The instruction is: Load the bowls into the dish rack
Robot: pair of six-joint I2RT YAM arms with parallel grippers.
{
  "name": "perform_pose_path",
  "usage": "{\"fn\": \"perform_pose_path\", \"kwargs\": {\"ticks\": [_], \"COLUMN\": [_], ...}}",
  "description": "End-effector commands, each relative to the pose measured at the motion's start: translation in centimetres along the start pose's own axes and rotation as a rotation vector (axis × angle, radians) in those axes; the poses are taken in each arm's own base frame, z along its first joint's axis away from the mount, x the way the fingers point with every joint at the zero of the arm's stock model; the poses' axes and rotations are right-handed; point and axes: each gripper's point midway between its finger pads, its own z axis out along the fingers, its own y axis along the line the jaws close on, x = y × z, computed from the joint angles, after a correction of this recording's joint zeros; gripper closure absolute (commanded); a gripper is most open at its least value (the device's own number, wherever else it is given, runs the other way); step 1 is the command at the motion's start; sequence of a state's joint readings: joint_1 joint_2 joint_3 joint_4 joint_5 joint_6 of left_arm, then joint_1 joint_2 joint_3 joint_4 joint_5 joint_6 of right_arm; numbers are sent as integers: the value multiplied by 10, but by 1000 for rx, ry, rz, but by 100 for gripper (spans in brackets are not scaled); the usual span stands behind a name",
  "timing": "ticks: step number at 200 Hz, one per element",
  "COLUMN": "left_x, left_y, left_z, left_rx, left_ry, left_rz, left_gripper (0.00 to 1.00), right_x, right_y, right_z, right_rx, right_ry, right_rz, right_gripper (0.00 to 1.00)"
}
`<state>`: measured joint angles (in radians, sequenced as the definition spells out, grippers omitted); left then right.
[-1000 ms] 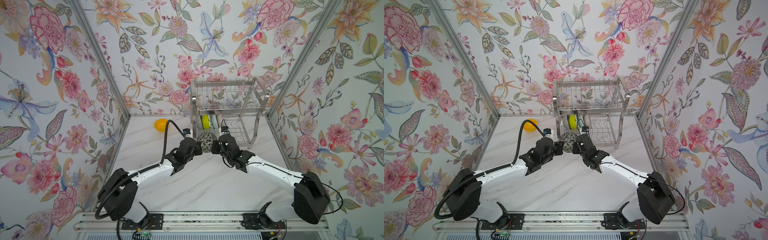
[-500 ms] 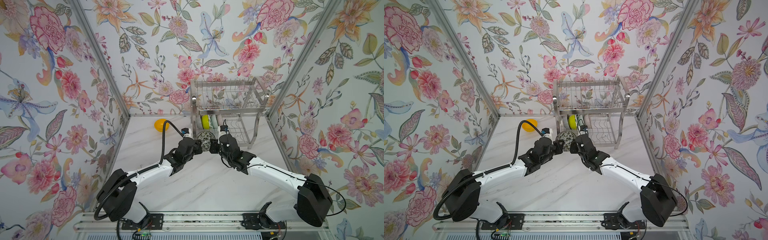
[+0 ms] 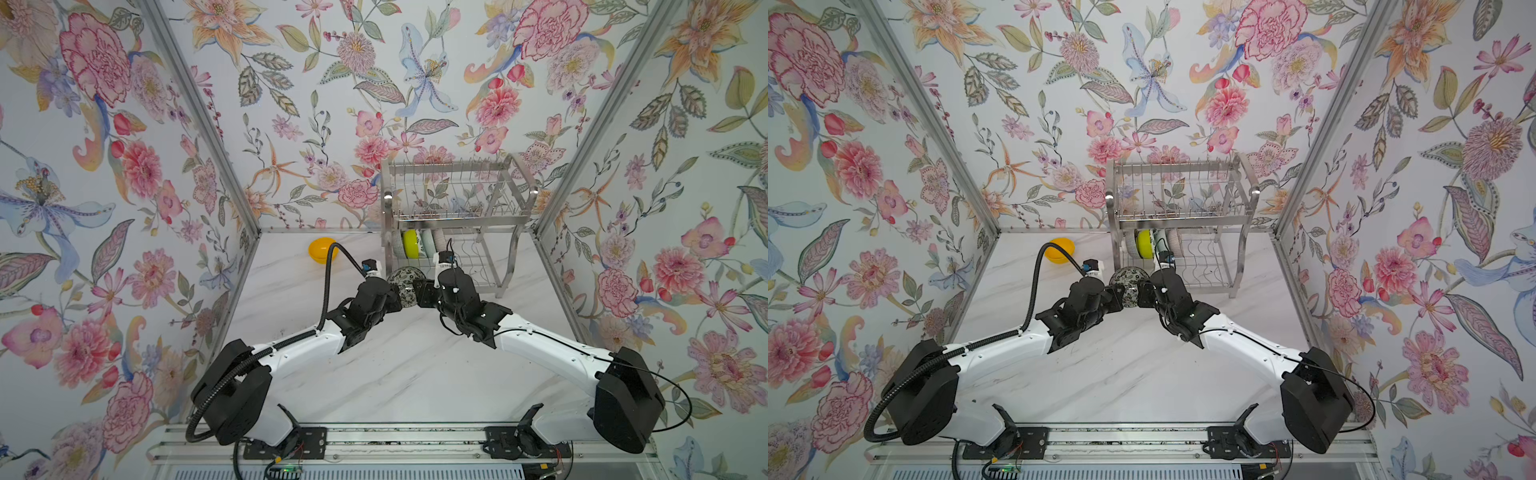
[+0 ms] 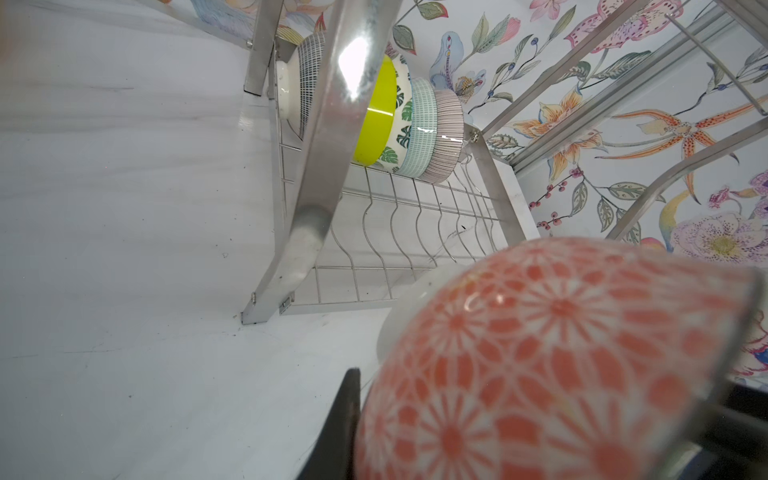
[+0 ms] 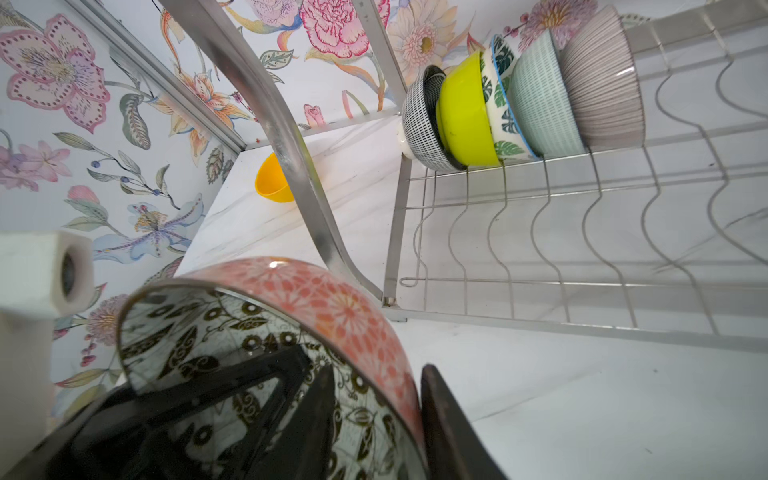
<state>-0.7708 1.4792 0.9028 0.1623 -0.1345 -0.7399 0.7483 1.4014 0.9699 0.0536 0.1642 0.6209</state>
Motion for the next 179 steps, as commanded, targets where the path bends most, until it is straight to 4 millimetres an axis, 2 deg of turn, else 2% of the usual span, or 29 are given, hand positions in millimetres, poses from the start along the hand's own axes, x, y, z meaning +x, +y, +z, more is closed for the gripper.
{"fn": "perform_pose_path", "kwargs": {"ticks": [1,66,86,110,129,133,148,158,162,179], "left_x": [-19,-23,-23,-26,-27,-28,-32,-34,-25,-24], "left_y": [-1,15,16,16,16,15,10,6,9,3], "left_z": [-3,6,7,7,6,6,3,0,8,8], "left_rx": [-43,-142,-157,-182,-214,-219,-230,-236,-253,-265], "left_ry": [-65,-99,-106,-129,-157,-164,-202,-227,-214,-242], "left_rz": [39,44,51,75,106,111,138,157,179,211], "left_gripper": [100,100,100,100,100,100,100,100,100,100], "right_x": [-25,-45,-53,-60,-59,-64,-64,-65,-65,-69], "right_y": [19,13,4,-13,-23,-35,-46,-51,-52,-55], "right_z": [-7,-26,-35,-43,-44,-44,-45,-46,-47,-52], "right_rx": [-101,-171,-171,-137,-117,-96,-83,-81,-82,-106], "right_ry": [-34,-59,-85,-103,-83,-93,-88,-84,-83,-87], "right_rz": [81,215,279,357,432,459,543,601,627,730], "right_gripper": [55,37,23,2,2,1,2,2,1,1]}}
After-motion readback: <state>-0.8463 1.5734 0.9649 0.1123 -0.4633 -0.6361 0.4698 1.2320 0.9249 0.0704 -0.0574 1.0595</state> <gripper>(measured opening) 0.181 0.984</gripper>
